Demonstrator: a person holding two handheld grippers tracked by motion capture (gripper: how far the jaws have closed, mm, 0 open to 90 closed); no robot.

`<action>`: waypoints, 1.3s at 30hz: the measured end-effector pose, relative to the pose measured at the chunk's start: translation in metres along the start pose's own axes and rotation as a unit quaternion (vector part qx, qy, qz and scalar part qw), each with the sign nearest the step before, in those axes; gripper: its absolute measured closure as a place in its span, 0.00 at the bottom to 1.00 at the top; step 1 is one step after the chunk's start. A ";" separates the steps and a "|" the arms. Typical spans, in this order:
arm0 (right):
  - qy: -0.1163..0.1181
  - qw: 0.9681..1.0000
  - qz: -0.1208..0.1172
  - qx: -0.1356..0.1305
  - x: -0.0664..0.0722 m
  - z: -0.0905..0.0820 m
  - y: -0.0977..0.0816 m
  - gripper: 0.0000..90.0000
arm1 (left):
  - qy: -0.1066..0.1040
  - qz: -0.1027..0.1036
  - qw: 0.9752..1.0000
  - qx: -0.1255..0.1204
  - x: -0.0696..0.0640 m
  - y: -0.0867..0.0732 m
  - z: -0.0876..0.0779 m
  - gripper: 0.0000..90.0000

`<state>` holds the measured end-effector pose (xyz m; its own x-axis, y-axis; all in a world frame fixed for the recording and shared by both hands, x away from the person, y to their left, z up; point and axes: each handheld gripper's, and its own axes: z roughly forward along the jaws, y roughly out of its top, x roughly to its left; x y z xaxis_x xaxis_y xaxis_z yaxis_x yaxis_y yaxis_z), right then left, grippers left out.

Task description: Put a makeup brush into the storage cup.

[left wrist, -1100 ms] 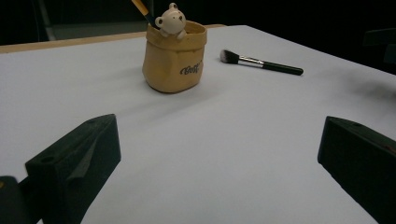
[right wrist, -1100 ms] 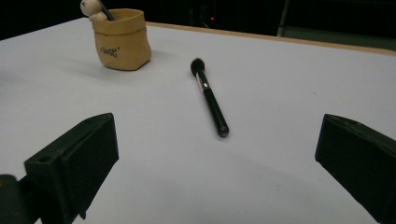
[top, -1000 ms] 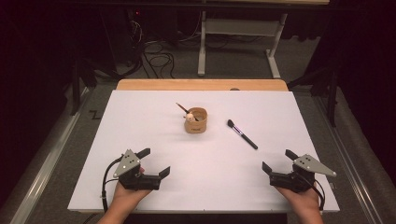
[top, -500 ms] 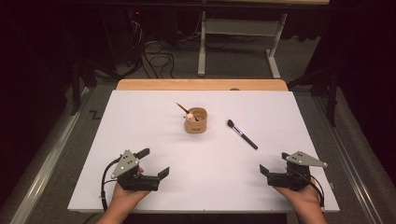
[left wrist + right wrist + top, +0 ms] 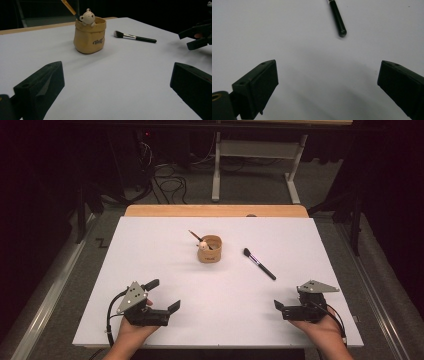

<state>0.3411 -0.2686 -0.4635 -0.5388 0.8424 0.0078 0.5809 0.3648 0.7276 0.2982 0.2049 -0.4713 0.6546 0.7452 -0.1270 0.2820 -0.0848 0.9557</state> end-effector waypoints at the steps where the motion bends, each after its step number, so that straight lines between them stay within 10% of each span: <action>1: 0.002 1.000 -0.004 0.004 0.002 -0.001 0.002 0.05 | 0.001 0.000 1.000 0.000 0.000 0.000 0.000 0.00; 39: 0.032 0.989 -0.056 0.130 0.014 0.001 0.018 0.08 | 0.003 -0.002 1.000 0.002 -0.002 -0.001 -0.002 0.00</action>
<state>0.3449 -0.2502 -0.4512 -0.6409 0.7675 -0.0133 0.6482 0.5505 0.5261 0.2957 0.2048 -0.4718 0.6493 0.7497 -0.1282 0.2861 -0.0846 0.9544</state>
